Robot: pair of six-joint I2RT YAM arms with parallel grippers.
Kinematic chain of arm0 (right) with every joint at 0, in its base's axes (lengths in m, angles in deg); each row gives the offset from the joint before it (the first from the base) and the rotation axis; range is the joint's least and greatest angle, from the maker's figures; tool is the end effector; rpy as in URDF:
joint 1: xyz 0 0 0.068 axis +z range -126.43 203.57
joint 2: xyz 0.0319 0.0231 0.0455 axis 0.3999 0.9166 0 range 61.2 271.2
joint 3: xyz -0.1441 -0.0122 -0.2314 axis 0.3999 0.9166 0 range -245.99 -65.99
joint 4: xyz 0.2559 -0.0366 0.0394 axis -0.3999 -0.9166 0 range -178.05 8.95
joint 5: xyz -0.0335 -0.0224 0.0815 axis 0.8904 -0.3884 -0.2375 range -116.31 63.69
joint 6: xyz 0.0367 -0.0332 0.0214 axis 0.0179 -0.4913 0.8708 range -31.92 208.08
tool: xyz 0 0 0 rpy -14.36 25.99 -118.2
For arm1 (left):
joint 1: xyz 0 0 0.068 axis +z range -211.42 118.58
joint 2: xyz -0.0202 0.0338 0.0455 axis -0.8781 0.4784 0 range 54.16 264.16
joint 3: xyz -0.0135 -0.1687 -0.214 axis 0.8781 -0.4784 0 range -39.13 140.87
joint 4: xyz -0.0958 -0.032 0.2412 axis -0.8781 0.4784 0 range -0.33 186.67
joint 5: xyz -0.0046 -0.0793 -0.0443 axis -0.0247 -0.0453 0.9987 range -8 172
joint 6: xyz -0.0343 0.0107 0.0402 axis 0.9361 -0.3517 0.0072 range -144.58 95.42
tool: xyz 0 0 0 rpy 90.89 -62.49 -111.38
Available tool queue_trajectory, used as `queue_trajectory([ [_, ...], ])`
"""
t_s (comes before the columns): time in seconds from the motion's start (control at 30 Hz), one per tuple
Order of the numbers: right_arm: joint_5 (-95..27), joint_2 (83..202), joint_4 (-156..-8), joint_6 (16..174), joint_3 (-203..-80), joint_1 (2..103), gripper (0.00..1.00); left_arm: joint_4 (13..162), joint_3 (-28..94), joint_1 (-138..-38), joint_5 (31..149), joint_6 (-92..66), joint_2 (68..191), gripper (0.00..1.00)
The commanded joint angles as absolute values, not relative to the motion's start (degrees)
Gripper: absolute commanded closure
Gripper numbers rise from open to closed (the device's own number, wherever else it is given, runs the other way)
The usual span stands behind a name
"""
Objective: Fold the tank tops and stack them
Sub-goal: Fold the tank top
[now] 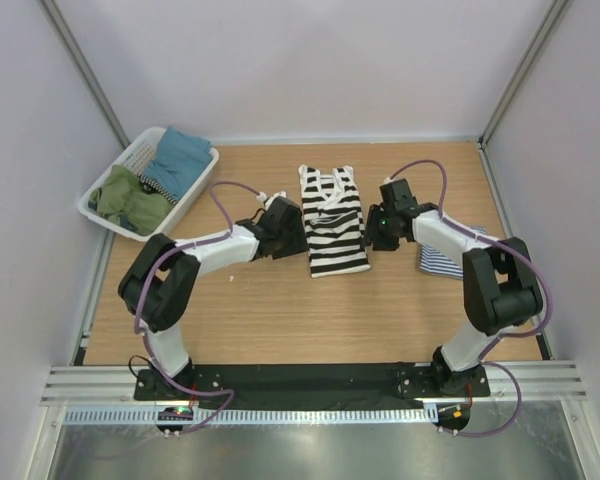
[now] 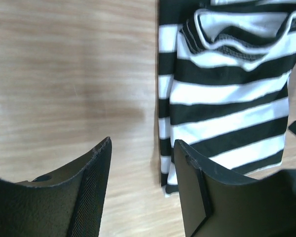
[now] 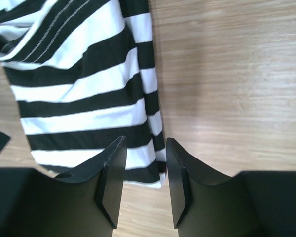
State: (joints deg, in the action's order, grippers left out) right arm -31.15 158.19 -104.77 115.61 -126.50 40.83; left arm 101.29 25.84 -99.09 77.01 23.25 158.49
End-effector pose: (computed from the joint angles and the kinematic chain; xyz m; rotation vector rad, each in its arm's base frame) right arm 0.3231 0.1035 0.1832 0.2090 2.6594 0.3749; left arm 0.3041 -0.2309 0.1752 -0.2632 2.5207 -0.5284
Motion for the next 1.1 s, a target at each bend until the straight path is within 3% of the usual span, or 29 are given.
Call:
queue_trajectory([
  [0.0, -30.62, 151.4, -102.67, 115.41, -124.71, 40.88, 0.56, 100.83, 23.98, -102.54, 72.69, 24.19, 154.45, 0.45],
  [0.33, -33.08, 142.33, -102.49, 114.97, -113.98, 41.15, 0.57, 100.48, 18.52, -110.28, 70.05, 28.24, 150.31, 0.48],
  [0.83, -34.84, 146.89, -98.71, 113.83, -112.83, 42.2, 0.58, 99.42, 20.89, -111.43, 69.95, 27.8, 155.93, 0.53],
  [0.97, -33.78, 149.44, -97.93, 113.65, -113.1, 42.29, 0.59, 99.43, 22.04, -111.25, 70.22, 27.63, 156.99, 0.62],
  [1.07, -33.96, 150.94, -97.75, 113.74, -113.71, 42.29, 0.65, 98.81, 22.13, -110.55, 71.45, 27.54, 157.78, 0.71],
])
